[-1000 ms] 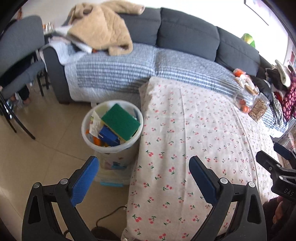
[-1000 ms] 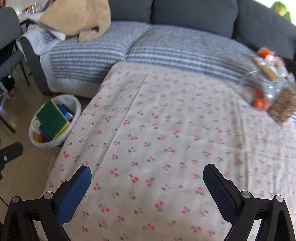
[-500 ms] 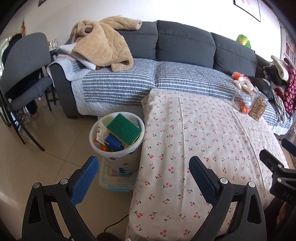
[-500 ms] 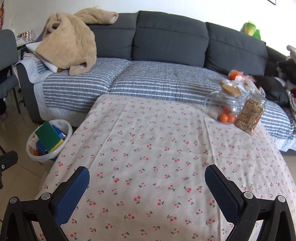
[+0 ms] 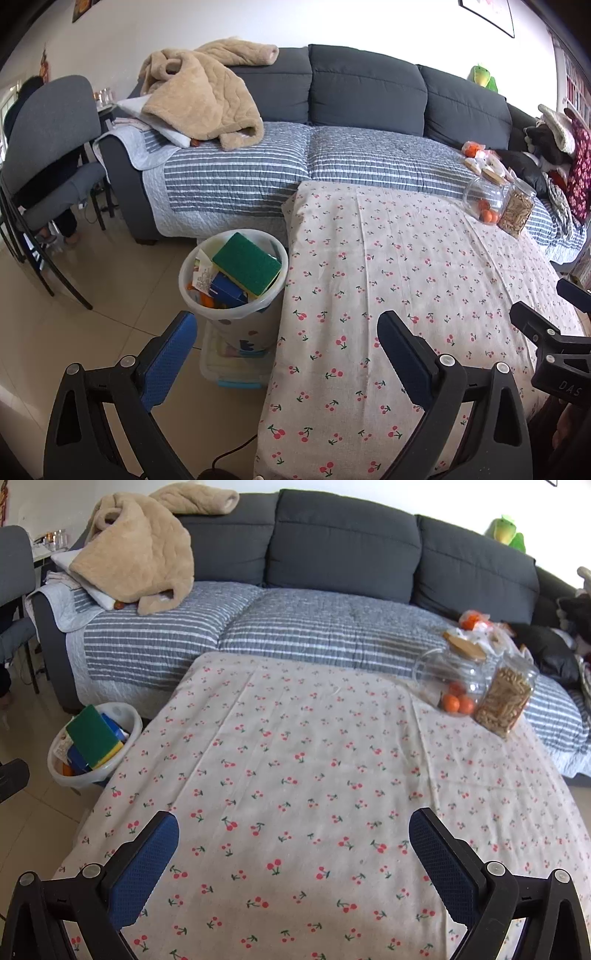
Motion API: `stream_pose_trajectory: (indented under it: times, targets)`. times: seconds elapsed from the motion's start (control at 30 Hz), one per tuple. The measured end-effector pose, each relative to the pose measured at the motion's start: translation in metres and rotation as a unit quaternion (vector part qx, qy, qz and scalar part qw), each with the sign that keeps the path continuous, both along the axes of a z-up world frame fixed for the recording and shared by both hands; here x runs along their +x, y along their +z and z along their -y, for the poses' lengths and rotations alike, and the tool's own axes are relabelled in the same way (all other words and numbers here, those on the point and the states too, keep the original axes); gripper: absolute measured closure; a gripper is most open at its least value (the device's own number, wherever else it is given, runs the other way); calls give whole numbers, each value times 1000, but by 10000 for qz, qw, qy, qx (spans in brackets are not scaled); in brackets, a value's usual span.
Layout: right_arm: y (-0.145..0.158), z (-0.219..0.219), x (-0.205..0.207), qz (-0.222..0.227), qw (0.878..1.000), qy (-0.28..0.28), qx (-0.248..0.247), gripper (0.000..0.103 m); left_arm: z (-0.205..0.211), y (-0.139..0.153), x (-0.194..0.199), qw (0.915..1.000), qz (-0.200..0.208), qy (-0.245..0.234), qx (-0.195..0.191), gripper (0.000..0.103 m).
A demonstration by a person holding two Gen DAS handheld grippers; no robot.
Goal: Collect trash
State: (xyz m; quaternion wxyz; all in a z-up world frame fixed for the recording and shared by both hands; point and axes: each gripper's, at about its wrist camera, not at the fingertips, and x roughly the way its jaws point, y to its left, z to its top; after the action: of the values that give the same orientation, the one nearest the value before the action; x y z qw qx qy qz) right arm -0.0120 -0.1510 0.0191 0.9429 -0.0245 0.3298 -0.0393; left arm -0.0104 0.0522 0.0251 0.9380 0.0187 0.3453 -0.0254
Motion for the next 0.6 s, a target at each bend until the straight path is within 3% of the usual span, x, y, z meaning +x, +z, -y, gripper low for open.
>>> stream_pose_trajectory:
  times: [0.6]
  targets:
    - [-5,-2,2,-121,9999,-5,51,1,1,1,-1,10000,2,-27,-30,4]
